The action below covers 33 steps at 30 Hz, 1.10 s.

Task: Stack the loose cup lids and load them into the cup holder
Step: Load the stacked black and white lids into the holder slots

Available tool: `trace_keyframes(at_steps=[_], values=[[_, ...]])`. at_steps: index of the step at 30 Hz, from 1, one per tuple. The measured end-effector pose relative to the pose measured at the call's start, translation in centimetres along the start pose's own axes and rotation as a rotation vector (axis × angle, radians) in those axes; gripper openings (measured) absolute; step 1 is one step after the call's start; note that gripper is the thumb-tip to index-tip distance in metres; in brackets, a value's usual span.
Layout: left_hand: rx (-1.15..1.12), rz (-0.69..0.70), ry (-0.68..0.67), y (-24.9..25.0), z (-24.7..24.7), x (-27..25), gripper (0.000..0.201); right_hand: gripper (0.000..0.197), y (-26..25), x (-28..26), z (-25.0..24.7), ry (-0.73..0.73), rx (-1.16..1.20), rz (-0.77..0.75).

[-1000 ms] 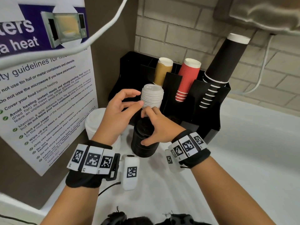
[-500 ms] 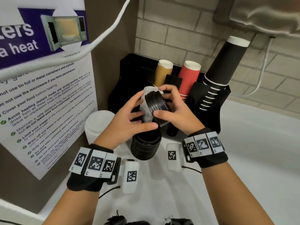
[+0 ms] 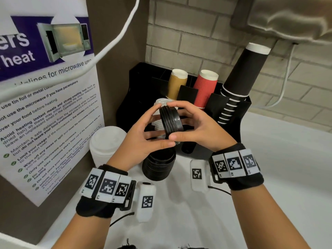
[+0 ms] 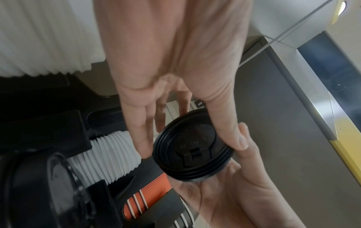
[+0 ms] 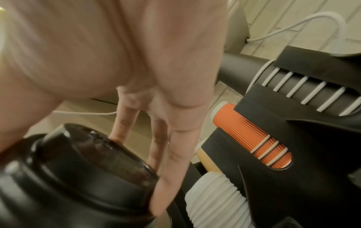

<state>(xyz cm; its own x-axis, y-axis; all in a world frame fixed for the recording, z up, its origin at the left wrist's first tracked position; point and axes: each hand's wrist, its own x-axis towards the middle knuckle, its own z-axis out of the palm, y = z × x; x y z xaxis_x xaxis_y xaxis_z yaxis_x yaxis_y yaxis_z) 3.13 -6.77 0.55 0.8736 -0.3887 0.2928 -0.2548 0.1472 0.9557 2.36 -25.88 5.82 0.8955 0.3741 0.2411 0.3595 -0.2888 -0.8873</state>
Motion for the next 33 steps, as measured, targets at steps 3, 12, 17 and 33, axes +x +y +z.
trace_keyframes(at_steps=[3, 12, 17, 33], values=[[-0.004, 0.002, 0.001, 0.0, 0.3, 0.1, 0.089, 0.066, 0.1, 0.0, 0.2, 0.021, -0.021, -0.014], [0.013, -0.005, 0.176, 0.4, -1.1, 0.1, 0.085, 0.062, 3.8, 0.3, -4.3, 0.464, -0.174, 0.110], [0.051, 0.006, 0.212, 0.5, -1.2, 0.2, 0.062, 0.073, 6.9, 0.8, -5.0, 0.376, -0.588, 0.319], [0.107, -0.004, 0.200, 0.2, -1.4, 0.1, 0.030, 0.087, 10.0, 3.5, -1.4, -0.224, -1.215, 0.572]])
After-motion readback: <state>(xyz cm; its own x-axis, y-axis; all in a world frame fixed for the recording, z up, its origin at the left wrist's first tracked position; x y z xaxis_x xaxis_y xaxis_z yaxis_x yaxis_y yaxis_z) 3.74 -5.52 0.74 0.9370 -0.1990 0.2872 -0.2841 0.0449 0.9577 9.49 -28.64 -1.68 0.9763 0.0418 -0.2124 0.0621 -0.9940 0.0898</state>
